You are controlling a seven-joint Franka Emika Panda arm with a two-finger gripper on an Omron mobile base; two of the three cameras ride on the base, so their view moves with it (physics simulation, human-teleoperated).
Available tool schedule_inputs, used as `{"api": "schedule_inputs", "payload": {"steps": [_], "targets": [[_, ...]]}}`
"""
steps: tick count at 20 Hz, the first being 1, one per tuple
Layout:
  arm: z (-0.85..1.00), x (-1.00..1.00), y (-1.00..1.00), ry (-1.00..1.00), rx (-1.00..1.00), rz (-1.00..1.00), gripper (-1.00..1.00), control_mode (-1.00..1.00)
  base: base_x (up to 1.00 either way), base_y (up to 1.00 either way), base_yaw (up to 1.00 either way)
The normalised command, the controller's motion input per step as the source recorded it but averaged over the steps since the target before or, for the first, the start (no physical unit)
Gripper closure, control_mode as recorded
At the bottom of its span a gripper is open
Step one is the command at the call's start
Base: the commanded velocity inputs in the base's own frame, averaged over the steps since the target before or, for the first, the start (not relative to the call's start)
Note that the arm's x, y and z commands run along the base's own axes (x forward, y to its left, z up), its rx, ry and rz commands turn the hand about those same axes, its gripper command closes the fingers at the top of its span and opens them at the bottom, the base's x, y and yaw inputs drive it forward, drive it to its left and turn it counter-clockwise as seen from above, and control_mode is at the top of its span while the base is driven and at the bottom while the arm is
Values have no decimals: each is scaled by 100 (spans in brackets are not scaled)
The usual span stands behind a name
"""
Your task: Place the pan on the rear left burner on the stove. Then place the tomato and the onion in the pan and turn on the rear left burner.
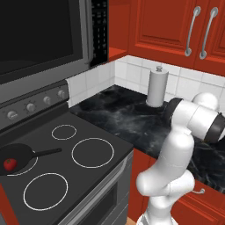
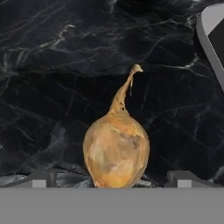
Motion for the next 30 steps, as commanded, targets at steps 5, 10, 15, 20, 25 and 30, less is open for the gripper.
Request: {"api": "schedule_inputs", "payload": {"steps": [5,10,15,20,25,30], "targets": [[-20,7,-24,0,1,0,-100,-100,0,0,0],[-19,2,-28,0,0,0,-100,-100,0,0,0],[-14,12,-7,0,0,0,100,-100,0,0,0],[0,3,3,0,1,0,100,-100,0,0,0],[13,0,27,0,1,0,100,-100,0,0,0],[24,0,57,0,0,0,100,-100,0,0,0]]}}
